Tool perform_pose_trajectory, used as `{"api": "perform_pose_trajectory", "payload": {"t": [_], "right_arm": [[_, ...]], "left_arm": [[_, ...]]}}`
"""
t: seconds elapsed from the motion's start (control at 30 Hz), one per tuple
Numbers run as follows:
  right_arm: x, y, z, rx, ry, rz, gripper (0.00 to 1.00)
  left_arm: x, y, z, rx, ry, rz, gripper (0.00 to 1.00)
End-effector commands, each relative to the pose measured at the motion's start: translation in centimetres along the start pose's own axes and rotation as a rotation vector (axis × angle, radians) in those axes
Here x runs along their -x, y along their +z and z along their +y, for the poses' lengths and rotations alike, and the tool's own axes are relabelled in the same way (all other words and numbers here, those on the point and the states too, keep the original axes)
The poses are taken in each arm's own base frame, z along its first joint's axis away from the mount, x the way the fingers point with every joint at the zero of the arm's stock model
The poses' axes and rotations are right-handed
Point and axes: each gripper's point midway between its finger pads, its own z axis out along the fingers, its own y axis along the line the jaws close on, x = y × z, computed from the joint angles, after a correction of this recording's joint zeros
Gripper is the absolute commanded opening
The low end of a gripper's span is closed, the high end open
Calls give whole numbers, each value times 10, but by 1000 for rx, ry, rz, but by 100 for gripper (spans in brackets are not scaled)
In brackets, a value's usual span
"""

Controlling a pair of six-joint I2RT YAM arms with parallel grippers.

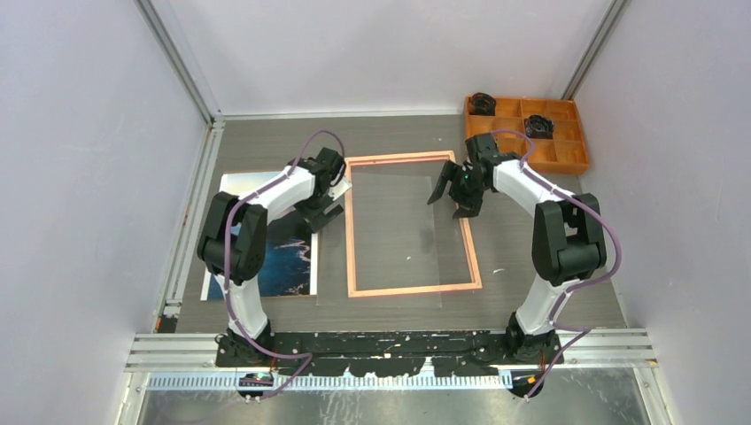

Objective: Put the photo into the frame

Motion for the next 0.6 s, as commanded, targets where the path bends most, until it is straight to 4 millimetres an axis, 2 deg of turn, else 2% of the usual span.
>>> {"api": "perform_pose_trajectory", "payload": {"t": [0.0, 0.13, 0.37, 0.57], "right_arm": [[-9, -11, -8, -11, 49, -58, 85], [-36, -11, -17, 11, 102, -27, 87], [-89, -6, -9, 87, 108, 103, 88], [-118, 6, -17, 92, 123, 186, 83]], "left_arm": [[3, 4, 2, 32, -20, -12, 90], [1, 5, 0, 35, -16, -9, 90], [0, 9, -3, 28, -19, -6, 90], [-2, 12, -6, 19, -15, 2, 90]]}}
